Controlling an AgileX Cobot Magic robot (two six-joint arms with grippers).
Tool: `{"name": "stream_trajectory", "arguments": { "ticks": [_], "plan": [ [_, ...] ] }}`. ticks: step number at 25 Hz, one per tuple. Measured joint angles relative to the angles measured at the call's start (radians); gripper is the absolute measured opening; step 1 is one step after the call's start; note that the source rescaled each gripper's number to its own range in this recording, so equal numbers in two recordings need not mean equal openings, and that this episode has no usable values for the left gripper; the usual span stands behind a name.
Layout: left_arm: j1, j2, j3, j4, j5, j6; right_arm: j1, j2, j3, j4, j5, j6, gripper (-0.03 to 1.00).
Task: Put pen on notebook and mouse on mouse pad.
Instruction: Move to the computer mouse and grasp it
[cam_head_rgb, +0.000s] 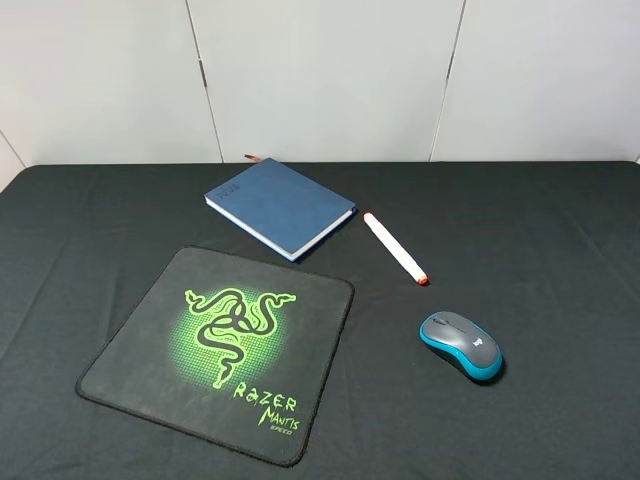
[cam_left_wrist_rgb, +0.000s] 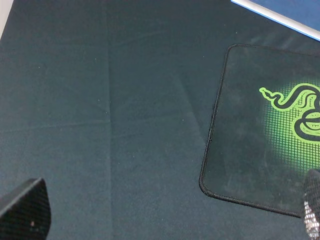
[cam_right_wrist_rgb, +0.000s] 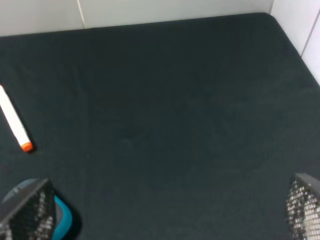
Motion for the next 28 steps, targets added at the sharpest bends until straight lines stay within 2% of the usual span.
{"name": "stream_trajectory", "arguments": {
  "ticks": [6,11,15,21,25,28],
  "plan": [
    [0.000,0.000,0.000,0.000,0.000,0.000,0.000,0.000,0.000,0.065,-0.001,0.003,1.00],
    [0.000,0.000,0.000,0.000,0.000,0.000,0.000,0.009,-0.005,0.073,0.009,0.003,1.00],
    [0.000,0.000,0.000,0.000,0.000,0.000,0.000,0.154,-0.081,0.076,0.038,-0.010,1.00],
    [0.000,0.000,0.000,0.000,0.000,0.000,0.000,0.455,-0.216,0.104,0.033,-0.139,1.00],
    [0.000,0.000,0.000,0.000,0.000,0.000,0.003,0.607,-0.262,0.150,-0.018,-0.196,1.00],
    [0.000,0.000,0.000,0.000,0.000,0.000,0.060,0.696,-0.267,0.158,-0.045,-0.236,1.00]
  ]
}}
